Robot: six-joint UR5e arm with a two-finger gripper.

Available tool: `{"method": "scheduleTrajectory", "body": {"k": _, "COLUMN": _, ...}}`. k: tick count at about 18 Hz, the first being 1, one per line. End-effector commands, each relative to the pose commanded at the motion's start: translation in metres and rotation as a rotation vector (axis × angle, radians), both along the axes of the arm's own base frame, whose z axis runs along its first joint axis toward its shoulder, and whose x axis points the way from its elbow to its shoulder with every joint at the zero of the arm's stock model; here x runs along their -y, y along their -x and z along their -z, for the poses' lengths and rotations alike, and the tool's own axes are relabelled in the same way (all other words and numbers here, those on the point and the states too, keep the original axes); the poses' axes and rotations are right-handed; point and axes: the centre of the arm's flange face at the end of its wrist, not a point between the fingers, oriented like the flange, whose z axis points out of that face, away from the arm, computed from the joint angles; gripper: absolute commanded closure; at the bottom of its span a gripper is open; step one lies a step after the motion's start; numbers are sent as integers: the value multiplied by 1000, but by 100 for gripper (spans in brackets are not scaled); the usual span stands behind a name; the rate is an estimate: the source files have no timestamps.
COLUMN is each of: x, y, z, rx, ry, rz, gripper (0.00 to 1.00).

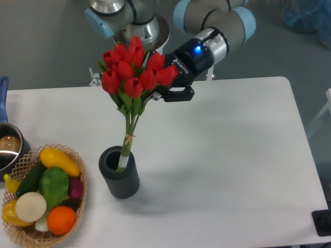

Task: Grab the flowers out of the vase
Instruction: 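Lift the gripped tulips straight up out of the grey vase, then carry the tulip bouquet away from the vase over the table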

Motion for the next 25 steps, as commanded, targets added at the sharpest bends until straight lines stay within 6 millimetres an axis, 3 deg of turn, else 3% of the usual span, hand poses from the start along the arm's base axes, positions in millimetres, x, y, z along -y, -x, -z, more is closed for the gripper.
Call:
{"method": "scheduleTrajectory", "body": {"k": 3, "x": -2, "y": 15, "z": -22, "rx": -71, "ry": 15, "rz": -22, "gripper": 77}}
{"method": "scheduleTrajectory", "body": {"k": 6, "x": 3, "y": 38, "z": -38, "rx": -202, "ry": 175, "rz": -125, "gripper": 78}}
{"method": "scheduleTrajectory", "body": {"k": 12, "x": 21, "y": 69, "z": -43, "rx": -305, "ry": 375, "rz": -266, "gripper": 78}}
{"method": "scheduleTrajectory", "body": {"k": 17, "x": 25, "y": 91, "z": -23, "rx": -340, "ry": 503, "rz": -321, "gripper": 78}}
{"method": "scheduleTrajectory", "body": {"k": 18, "x": 24, "y": 96, "z": -16, "rx": -348, "ry": 526, "rz": -325, "gripper": 78}}
{"method": "scheduleTrajectory", "body": {"k": 19, "x": 23, "y": 111, "z": 5, "rx": -370, "ry": 611, "rz": -340, "gripper": 78}}
{"method": "scheduleTrajectory", "body": {"k": 25, "x": 19, "y": 120, "z": 37, "rx": -473, "ry": 874, "rz": -389, "gripper": 80}}
